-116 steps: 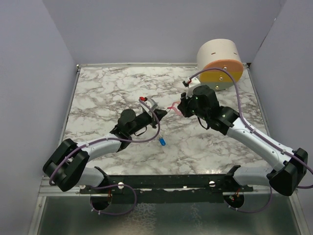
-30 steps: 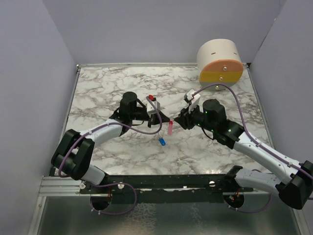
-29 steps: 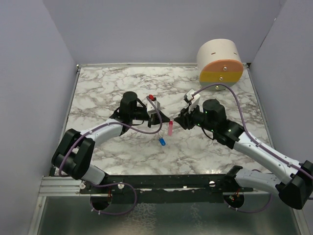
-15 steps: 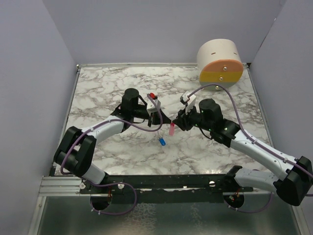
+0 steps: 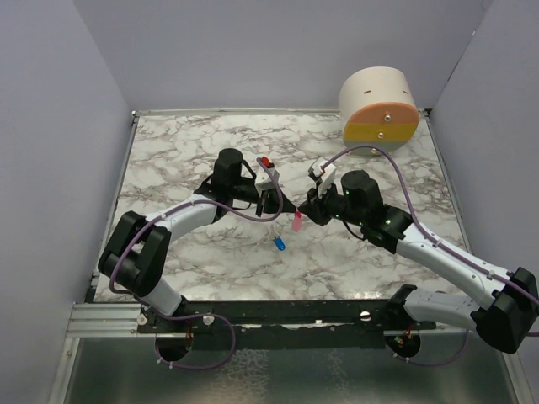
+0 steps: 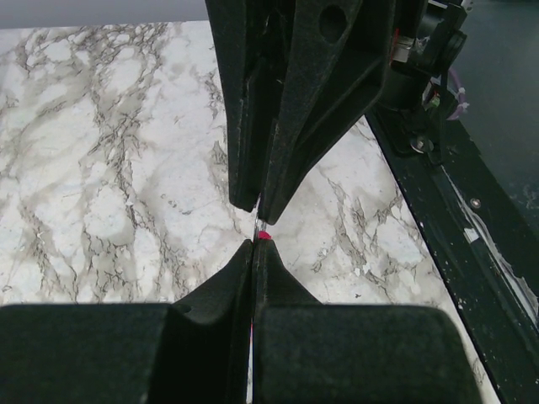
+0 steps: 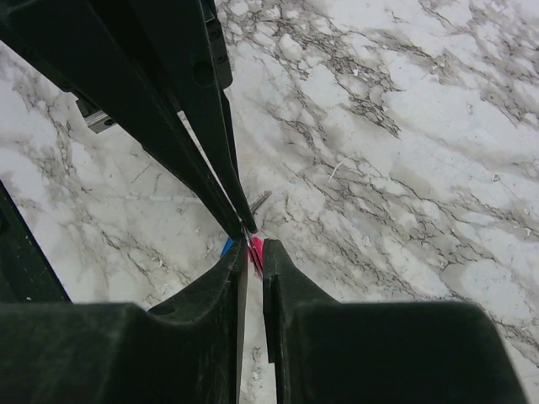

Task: Put the keys on the keyring

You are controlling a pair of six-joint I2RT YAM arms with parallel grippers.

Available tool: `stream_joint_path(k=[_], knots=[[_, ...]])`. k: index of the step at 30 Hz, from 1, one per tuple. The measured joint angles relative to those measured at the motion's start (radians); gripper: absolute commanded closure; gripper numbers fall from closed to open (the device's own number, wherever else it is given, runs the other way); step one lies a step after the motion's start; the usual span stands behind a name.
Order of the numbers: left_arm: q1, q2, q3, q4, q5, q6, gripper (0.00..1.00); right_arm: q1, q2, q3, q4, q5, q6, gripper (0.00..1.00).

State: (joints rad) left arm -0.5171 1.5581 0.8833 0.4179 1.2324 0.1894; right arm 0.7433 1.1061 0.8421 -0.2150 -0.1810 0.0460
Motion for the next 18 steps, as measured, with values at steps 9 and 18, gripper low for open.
stream_joint_path(k=[9,18], knots=[[0.005,0.015,0.026,-0.031,-0.002,-0.010,0.66,0.003,0.002,0.000,0.000,0.000,-0.003,0.99],[0.010,0.006,0.026,-0.046,-0.121,-0.034,0.16,0.003,0.009,0.000,-0.003,0.027,0.017,0.99]])
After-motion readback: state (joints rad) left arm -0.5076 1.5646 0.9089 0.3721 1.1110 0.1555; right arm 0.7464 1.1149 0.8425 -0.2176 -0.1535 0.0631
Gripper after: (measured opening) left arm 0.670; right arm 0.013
